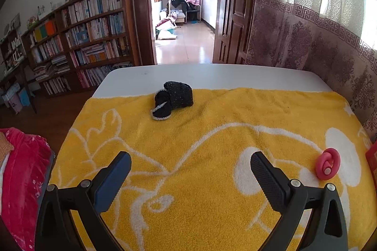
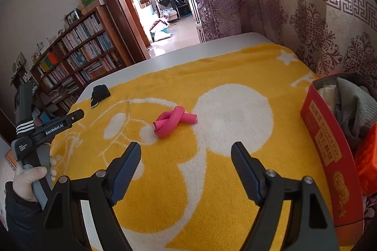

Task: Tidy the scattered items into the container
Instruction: 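Grasp the black sock with the left tool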

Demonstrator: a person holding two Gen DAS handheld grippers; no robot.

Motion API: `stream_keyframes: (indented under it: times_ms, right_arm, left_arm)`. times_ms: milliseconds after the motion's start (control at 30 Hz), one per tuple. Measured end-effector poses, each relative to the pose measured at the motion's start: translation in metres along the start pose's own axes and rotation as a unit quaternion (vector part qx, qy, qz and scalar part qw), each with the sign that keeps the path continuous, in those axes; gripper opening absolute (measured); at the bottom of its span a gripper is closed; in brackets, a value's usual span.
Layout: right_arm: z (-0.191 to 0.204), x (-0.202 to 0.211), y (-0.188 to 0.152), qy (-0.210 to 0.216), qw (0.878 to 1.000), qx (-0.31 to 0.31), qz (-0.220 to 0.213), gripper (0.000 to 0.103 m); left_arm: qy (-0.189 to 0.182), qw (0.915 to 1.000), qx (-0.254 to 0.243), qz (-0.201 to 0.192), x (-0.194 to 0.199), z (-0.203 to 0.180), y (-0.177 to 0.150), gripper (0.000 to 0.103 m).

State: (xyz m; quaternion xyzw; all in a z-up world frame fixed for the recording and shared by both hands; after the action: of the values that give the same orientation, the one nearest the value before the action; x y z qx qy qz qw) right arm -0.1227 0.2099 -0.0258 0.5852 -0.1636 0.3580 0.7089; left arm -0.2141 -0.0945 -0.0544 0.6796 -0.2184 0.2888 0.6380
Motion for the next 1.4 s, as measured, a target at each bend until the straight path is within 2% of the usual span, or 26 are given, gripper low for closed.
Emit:
stream_keyframes:
  times_ms: [133,367,500,667,833,1067,1233,1333,1400]
  right_arm:
    - [0.002,-0.006,0.004,-0.003,1.0,-0.002,-0.001,0.082]
    - [-0.005,-0.022,-0.004,-0.001,1.0,-0.022,0.005,0.082]
    - [-0.01,-0.031,-0.01,0.004,0.999,-0.033,0.01,0.082]
    - [-0.017,-0.033,-0.011,0.007,0.999,-0.041,0.006,0.082]
    - [-0.024,-0.039,-0.013,0.0,0.998,-0.054,0.009,0.082]
    - [-0.022,-0.047,-0.021,0.001,0.999,-0.05,0.022,0.082]
    - [-0.022,-0.049,-0.024,-0.004,0.999,-0.043,0.023,0.082]
    - [-0.021,-0.049,-0.025,-0.005,0.999,-0.037,0.019,0.082]
    - [-0.02,-0.048,-0.024,-0.009,0.999,-0.029,0.014,0.082]
  left_arm:
    - [-0.008,0.9999,0.01,0.008,-0.015,0.012,0.004,0.102]
    - [-0.031,0.9959,0.083,0.017,-0.045,0.047,0.025,0.102]
    - [-0.042,0.9964,0.073,0.012,-0.066,0.044,0.041,0.102]
    - [-0.035,0.9975,0.054,0.028,-0.105,0.037,0.054,0.102]
    - [-0.027,0.9959,0.071,0.051,-0.136,0.039,0.057,0.102]
    - [-0.008,0.993,0.086,0.08,-0.166,0.043,0.048,0.102]
    - [-0.008,0.9931,0.09,0.075,-0.166,0.045,0.049,0.102]
    - [-0.014,0.9921,0.105,0.067,-0.162,0.05,0.051,0.087]
    - [-0.041,0.9893,0.125,0.063,-0.156,0.05,0.053,0.063]
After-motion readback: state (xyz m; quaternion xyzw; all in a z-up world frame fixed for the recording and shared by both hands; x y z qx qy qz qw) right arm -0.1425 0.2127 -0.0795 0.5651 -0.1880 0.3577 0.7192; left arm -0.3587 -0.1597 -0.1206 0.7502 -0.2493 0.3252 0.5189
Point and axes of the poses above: each gripper's, at about its wrist camera, not at the fingertips, and x roughly against the way its jaws point, z to its left, y to its top, the point moved 10 cm from there along -x, roughly the way its jaws point, and after that the axes turned 4 degrees about -z, right-handed, at the moved point
